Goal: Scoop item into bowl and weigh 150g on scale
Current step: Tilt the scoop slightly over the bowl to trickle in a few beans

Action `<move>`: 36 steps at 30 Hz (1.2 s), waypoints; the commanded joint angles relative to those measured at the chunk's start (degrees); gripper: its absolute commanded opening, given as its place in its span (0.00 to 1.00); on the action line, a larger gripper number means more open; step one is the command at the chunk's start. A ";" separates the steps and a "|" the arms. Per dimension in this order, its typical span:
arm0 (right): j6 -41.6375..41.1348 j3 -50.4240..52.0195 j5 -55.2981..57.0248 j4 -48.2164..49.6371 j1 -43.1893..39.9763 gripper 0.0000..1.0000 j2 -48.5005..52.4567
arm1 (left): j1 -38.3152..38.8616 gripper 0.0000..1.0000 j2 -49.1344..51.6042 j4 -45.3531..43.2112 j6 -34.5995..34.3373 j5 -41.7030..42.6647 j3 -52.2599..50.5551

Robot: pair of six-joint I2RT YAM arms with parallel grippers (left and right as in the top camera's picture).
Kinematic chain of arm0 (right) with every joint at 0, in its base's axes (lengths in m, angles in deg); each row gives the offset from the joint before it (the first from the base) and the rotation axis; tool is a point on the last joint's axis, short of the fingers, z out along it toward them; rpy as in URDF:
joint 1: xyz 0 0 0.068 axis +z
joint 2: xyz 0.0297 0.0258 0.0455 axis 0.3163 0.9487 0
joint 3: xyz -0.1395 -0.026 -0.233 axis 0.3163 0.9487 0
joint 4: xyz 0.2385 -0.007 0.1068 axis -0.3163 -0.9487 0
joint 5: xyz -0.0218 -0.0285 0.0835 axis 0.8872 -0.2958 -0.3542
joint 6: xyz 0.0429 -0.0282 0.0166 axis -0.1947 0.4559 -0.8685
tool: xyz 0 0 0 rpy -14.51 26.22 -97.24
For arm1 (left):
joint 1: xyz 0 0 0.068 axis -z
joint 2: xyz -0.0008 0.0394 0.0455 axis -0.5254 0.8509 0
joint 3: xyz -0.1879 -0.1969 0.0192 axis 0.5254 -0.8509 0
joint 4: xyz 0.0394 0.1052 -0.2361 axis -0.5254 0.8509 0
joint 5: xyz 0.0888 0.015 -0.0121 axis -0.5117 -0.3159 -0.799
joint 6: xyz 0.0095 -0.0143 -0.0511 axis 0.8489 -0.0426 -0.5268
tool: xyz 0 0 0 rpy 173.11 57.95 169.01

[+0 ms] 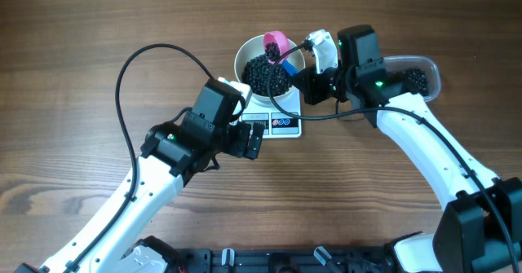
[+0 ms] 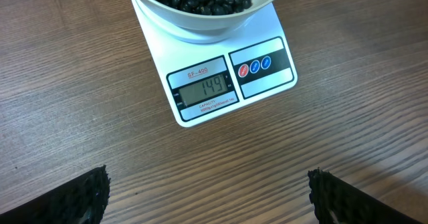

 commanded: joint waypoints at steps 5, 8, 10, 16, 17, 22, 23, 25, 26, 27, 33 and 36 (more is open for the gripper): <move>0.46 -0.98 -1.07 0.13 0.24 0.04 -1.03 | -0.46 1.00 0.00 -0.15 0.72 0.48 -0.61; 1.03 -0.98 -1.77 0.31 0.24 0.04 -1.03 | -0.46 1.00 0.00 -0.15 0.72 0.46 -0.61; -0.83 -0.98 1.70 0.07 0.24 0.04 -1.03 | -0.46 1.00 0.00 -0.15 0.72 0.46 -0.61; 0.90 -0.98 -2.86 0.35 0.24 0.04 -1.03 | -0.46 1.00 0.00 -0.15 0.72 0.48 -0.61; 1.97 -0.98 -3.72 0.52 0.24 0.04 -1.03 | -0.46 1.00 0.00 -0.15 0.72 0.48 -0.61; 2.99 -0.98 -6.27 0.39 0.24 0.04 -1.03 | -0.46 1.00 -0.02 -0.15 0.72 0.46 -0.61; 2.84 -0.98 -4.35 0.33 0.24 0.04 -1.03 | -0.46 1.00 0.00 -0.15 0.72 0.46 -0.61; -0.44 -0.98 1.53 0.37 0.24 0.04 -1.03 | -0.46 1.00 0.00 -0.15 0.72 0.48 -0.61; -0.42 -0.98 0.04 0.35 0.24 0.04 -1.03 | -0.46 1.00 -0.02 -0.15 0.72 0.46 -0.61; -0.44 -0.98 -1.20 0.31 0.24 0.04 -1.03 | -0.46 1.00 0.00 -0.15 0.72 0.48 -0.61; -0.50 -0.98 -1.92 0.31 0.24 0.04 -1.03 | -0.46 1.00 0.00 -0.15 0.72 0.46 -0.61; -0.66 -0.98 -1.95 0.35 0.24 0.04 -1.03 | -0.46 1.00 0.00 -0.15 0.72 0.46 -0.61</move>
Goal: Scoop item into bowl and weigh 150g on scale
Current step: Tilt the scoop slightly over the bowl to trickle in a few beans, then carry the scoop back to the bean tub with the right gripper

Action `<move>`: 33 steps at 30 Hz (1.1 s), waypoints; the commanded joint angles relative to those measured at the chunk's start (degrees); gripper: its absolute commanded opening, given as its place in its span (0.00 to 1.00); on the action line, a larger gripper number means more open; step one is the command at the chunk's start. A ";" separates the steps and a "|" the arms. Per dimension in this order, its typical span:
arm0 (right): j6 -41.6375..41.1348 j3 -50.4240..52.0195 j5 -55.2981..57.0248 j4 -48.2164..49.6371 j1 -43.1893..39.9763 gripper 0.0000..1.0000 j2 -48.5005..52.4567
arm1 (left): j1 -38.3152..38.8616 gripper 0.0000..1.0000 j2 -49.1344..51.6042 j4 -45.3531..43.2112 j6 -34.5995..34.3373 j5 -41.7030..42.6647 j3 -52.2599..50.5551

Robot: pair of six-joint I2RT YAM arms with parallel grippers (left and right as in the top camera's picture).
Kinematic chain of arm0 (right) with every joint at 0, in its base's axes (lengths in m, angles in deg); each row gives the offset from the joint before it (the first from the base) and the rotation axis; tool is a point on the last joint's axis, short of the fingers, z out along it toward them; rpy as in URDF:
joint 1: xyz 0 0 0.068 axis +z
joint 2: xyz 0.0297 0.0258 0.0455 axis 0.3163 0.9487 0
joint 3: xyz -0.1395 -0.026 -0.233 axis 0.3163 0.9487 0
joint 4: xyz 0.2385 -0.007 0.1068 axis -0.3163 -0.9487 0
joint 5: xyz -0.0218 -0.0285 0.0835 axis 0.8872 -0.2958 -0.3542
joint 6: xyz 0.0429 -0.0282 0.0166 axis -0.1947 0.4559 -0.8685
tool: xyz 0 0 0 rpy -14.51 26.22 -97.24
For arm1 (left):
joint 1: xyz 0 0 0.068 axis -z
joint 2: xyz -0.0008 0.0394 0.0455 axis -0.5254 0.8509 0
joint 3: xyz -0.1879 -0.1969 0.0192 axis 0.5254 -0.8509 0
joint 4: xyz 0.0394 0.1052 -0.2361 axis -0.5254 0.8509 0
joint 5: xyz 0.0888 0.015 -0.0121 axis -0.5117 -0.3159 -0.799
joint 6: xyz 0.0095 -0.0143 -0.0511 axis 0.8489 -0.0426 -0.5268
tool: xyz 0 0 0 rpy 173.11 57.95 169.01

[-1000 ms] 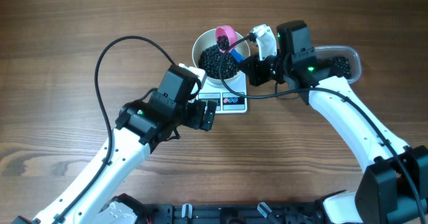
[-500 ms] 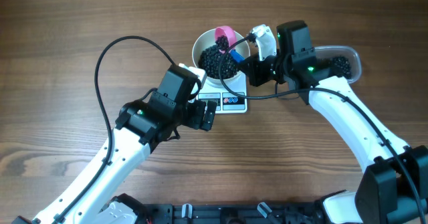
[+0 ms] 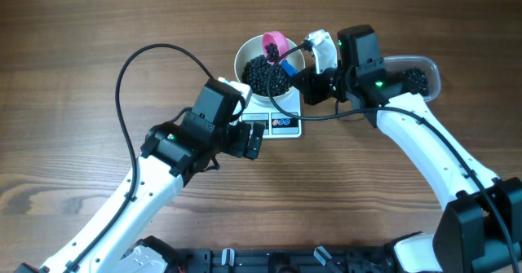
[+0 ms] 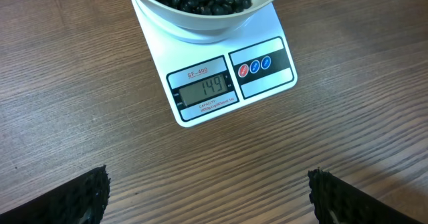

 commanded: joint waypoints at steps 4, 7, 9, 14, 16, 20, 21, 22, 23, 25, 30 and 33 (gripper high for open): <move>-0.72 -0.98 -1.38 0.44 0.24 0.04 -1.01 | -0.46 1.00 0.00 -0.15 0.72 0.48 -0.61; -1.77 -0.98 -1.38 0.74 0.24 0.04 -1.01 | -0.46 1.00 -0.02 -0.15 0.72 0.48 -0.61; -4.09 -0.98 -1.38 1.86 0.22 0.04 -1.01 | -0.46 1.00 0.00 -0.15 0.72 0.48 -0.61; -4.63 -0.98 -1.38 3.06 0.24 0.04 -1.01 | -0.46 1.00 0.00 -0.15 0.72 0.48 -0.61; -9.49 -0.98 -1.38 5.68 -0.02 0.04 -1.01 | -0.46 1.00 0.00 -0.15 0.72 0.48 -0.61; -14.82 -0.98 -1.42 8.04 -2.01 0.04 -1.01 | -0.46 1.00 0.00 -0.15 0.72 0.46 -0.61; -16.24 -0.98 -1.44 8.02 -2.73 0.04 -1.05 | -0.46 1.00 0.00 -0.15 0.72 0.48 -0.61; -17.88 -0.98 -2.49 8.00 -4.04 0.04 -1.11 | -0.46 1.00 0.00 -0.15 0.72 0.48 -0.61; -18.18 -0.98 -3.43 8.00 -4.83 0.04 -1.14 | -0.46 1.00 0.00 -0.15 0.72 0.48 -0.61; -18.67 -0.98 -5.84 7.85 -6.93 0.05 -1.44 | -0.46 1.00 0.00 -0.15 0.72 0.48 -0.61; -18.64 -0.98 -8.04 4.66 -12.81 0.04 -3.69 | -0.46 1.00 -0.02 -0.15 0.72 0.48 -0.61; -18.67 -0.98 -8.04 0.68 -18.34 0.04 -5.73 | -0.46 1.00 0.00 -0.15 0.72 0.48 -0.61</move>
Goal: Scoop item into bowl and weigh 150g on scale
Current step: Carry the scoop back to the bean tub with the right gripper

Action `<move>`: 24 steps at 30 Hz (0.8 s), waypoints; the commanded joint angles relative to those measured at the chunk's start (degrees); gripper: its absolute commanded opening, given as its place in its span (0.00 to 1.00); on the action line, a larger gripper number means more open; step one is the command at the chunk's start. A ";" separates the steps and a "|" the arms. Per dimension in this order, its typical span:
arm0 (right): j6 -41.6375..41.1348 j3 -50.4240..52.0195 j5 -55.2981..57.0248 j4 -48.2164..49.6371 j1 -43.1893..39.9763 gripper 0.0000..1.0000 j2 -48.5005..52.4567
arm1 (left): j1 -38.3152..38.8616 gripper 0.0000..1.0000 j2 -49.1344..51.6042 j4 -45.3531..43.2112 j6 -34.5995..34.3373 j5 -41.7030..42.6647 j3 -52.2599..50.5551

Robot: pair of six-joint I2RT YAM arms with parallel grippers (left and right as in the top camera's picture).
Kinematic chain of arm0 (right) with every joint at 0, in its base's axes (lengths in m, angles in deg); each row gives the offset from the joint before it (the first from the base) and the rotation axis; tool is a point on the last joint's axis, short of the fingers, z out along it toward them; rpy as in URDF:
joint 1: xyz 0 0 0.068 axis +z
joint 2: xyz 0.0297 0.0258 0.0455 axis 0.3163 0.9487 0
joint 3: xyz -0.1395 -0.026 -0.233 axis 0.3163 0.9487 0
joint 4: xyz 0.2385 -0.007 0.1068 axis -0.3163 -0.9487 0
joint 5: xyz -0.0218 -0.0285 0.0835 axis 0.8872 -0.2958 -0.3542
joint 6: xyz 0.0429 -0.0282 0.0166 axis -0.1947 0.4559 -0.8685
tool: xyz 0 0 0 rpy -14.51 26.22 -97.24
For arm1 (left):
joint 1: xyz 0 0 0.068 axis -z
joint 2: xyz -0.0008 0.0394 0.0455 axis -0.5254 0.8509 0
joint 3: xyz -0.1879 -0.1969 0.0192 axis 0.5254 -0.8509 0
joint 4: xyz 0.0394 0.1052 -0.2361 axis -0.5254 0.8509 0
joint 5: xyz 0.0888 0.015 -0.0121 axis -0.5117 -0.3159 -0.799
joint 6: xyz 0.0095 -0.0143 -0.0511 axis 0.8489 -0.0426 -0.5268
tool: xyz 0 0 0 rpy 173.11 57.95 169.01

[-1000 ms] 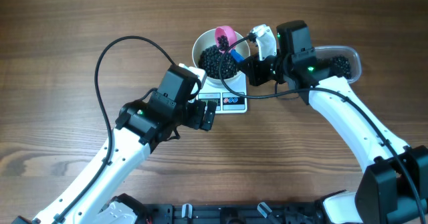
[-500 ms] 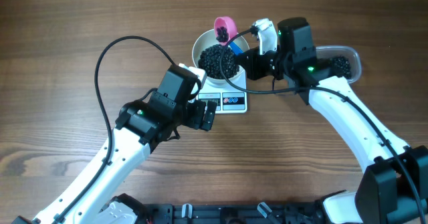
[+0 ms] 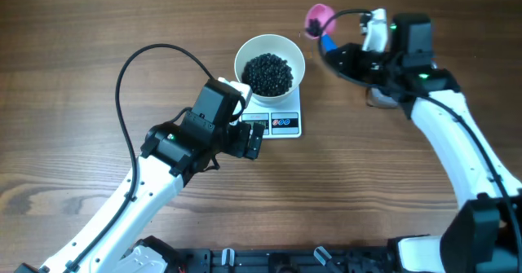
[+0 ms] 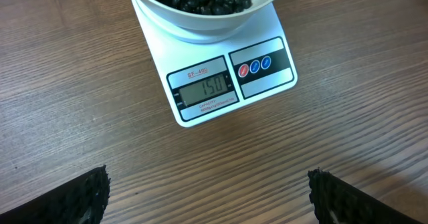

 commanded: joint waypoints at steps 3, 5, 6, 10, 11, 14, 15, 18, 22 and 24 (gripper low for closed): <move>-0.15 -0.98 -1.57 -6.08 -9.92 0.04 -5.05 | -0.46 1.00 0.00 -0.15 0.72 0.48 -0.61; 0.00 -0.98 -1.57 -9.01 -13.11 0.04 -5.46 | -0.46 1.00 0.00 -0.15 0.72 0.48 -0.61; 0.04 -0.98 -1.57 -11.47 -15.17 0.04 -5.44 | -0.46 1.00 0.00 -0.15 0.72 0.48 -0.61; 1.55 -0.96 -1.51 -17.25 -19.61 0.04 -5.44 | -0.46 1.00 -0.02 -0.13 0.72 0.48 -0.61; 1.53 -0.96 -1.38 -18.91 -21.11 0.04 -5.44 | -0.46 1.00 0.00 -0.15 0.72 0.48 -0.61; 3.82 -0.96 -1.38 -21.81 -23.89 0.04 -5.44 | -0.46 1.00 0.00 -0.15 0.72 0.48 -0.61; 4.81 -0.96 -1.36 -22.62 -24.55 0.04 -5.44 | -0.46 1.00 0.00 -0.15 0.72 0.48 -0.61; 7.61 -0.96 -1.31 -24.98 -26.60 0.04 -5.44 | -0.46 1.00 0.00 -0.15 0.72 0.48 -0.61; 7.45 -0.79 2.51 -26.56 -27.39 0.04 -5.38 | -0.46 1.00 -0.02 -0.15 0.72 0.48 -0.61; 7.32 -0.79 2.51 -26.56 -27.30 0.04 -5.18 | -0.46 1.00 0.00 -0.15 0.72 0.46 -0.61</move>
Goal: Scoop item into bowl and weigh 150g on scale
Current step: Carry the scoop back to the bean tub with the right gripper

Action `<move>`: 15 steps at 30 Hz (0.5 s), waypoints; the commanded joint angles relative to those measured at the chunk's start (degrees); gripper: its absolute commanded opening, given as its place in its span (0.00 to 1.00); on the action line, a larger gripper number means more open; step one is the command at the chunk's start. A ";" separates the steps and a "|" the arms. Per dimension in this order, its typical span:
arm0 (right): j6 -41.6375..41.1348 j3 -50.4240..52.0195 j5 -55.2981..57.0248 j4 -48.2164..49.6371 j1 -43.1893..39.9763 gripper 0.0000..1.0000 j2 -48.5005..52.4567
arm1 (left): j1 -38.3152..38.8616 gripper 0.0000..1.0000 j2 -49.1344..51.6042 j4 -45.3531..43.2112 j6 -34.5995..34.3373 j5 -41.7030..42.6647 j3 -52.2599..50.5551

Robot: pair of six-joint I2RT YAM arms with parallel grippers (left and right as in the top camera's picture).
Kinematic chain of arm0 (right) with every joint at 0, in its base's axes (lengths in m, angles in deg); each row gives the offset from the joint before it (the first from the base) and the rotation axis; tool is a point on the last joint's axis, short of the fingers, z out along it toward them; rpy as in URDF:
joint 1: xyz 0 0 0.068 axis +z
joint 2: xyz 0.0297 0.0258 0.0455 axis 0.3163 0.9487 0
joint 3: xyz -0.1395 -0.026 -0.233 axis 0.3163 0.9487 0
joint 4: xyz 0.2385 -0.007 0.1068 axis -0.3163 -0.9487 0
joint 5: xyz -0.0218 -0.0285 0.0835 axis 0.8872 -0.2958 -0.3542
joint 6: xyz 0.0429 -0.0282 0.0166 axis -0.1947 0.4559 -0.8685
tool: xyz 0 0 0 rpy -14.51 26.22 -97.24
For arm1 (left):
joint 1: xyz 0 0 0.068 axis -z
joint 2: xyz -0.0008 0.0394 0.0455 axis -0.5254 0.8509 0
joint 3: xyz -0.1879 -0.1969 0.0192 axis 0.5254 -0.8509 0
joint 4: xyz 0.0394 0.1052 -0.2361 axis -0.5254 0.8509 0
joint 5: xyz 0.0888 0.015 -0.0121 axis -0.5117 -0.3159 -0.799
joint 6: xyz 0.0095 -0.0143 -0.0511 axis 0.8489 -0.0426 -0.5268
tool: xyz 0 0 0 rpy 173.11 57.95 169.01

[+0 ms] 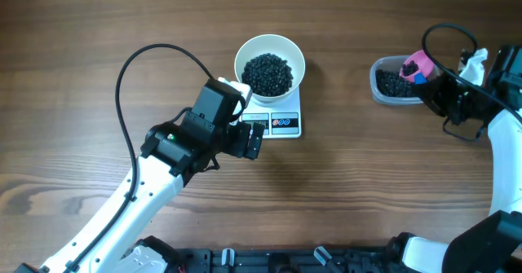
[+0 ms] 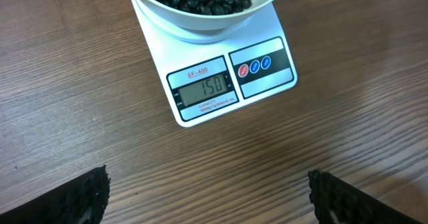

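Note:
A white bowl heaped with black beans stands on the white scale. In the left wrist view the scale's display reads 150, below the bowl. My left gripper hovers open over bare wood just in front of the scale, its fingers wide apart and empty. At the right, my right gripper is shut on the blue handle of a pink scoop, which sits over the clear bean container.
The clear container at the right edge still holds black beans. Black cables loop above each arm. The right arm's white body runs down the right side of the table, the left arm's across the lower left.
My right gripper has carried the pink scoop from behind and right of the bowl to the clear container at the far right. The display still reads 150. The left arm has not moved.
The scoop was held over the bowl with the scale at 149, and stood the same a moment later. Then the scoop was away behind the bowl and the scale read 150. Now the scoop is over the bean container, with the reading unchanged.

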 commanded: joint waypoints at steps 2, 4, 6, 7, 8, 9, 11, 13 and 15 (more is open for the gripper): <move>1.16 -0.72 1.11 -0.02 0.09 0.04 -0.04 | -0.46 1.00 0.00 -0.13 0.72 0.48 -0.59; 1.03 -0.72 0.90 0.00 0.57 0.04 1.14 | -0.46 1.00 0.00 -0.15 0.72 0.48 -0.59; 0.70 -0.70 0.22 0.00 1.14 0.04 2.21 | -0.46 1.00 -0.02 -0.15 0.72 0.48 -0.59; 0.48 -0.70 0.28 -0.02 1.46 0.04 2.99 | -0.46 1.00 0.00 -0.15 0.72 0.48 -0.59; 0.13 -0.68 0.50 -0.04 1.46 0.04 3.72 | -0.46 1.00 0.00 -0.15 0.72 0.48 -0.59; -0.85 -0.68 1.51 -0.07 1.46 0.04 4.37 | -0.46 1.00 0.00 -0.15 0.72 0.48 -0.59; -3.37 -0.68 3.50 -0.02 1.44 0.04 5.60 | -0.46 1.00 0.00 -0.15 0.72 0.48 -0.59; -4.59 -0.68 3.52 0.04 1.46 0.04 6.78 | -0.46 1.00 0.00 -0.15 0.72 0.48 -0.59; -4.87 -0.68 2.95 0.00 1.46 0.04 8.24 | -0.46 1.00 0.00 -0.15 0.72 0.48 -0.59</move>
